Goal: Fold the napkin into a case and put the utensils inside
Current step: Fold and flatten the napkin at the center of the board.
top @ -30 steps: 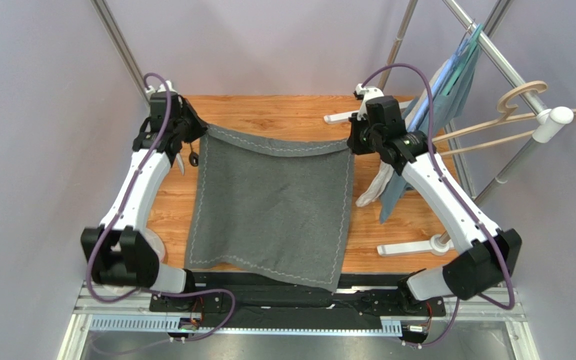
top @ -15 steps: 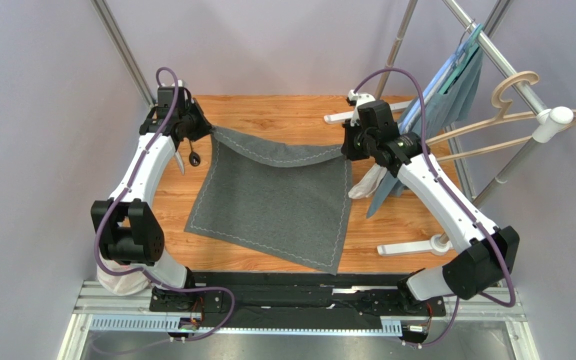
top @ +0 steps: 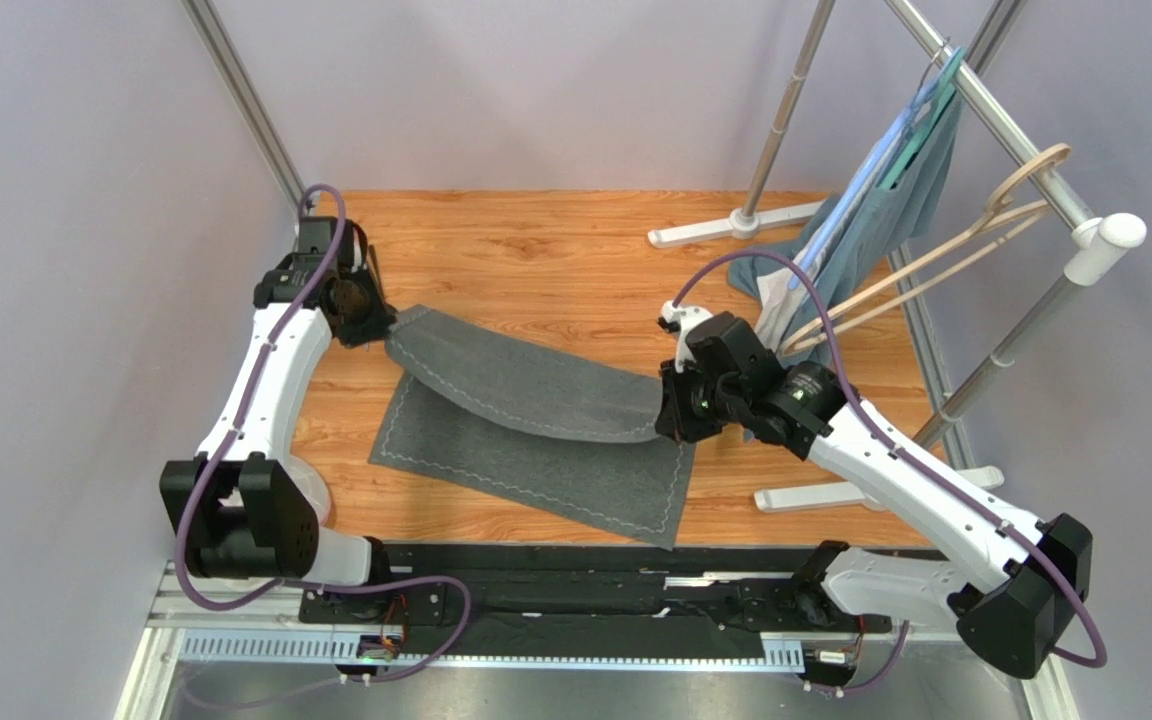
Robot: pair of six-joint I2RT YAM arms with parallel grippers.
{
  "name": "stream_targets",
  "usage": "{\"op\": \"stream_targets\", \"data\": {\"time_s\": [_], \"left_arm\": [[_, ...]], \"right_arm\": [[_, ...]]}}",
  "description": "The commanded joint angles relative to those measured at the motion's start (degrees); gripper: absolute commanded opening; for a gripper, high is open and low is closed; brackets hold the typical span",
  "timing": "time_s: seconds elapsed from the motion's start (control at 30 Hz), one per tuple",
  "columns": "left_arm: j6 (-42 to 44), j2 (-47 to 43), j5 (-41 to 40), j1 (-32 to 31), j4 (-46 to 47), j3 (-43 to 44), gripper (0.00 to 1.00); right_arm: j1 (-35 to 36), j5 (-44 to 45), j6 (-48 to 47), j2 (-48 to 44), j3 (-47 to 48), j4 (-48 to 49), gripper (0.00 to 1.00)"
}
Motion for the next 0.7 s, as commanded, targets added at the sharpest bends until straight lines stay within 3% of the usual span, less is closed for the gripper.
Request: {"op": "stream_targets", "data": {"time_s": [0.0, 0.3, 0.67], "left_arm": [[2.9, 1.0, -2.1, 0.3, -4.8, -4.1, 0.0], [0.7, 3.6, -5.5, 0.3, -5.6, -9.1, 0.0], [-0.2, 7.9, -6.0, 0.3, -2.2, -14.2, 0.0]], "right_arm": [[0.1, -2.0, 3.1, -2.4, -5.5, 0.7, 0.0], [1.0, -7.8, 8.0, -5.7, -17.9, 7.4, 0.0], [5.8, -5.9, 14.6, -7.0, -24.2, 13.4, 0.0]]}}
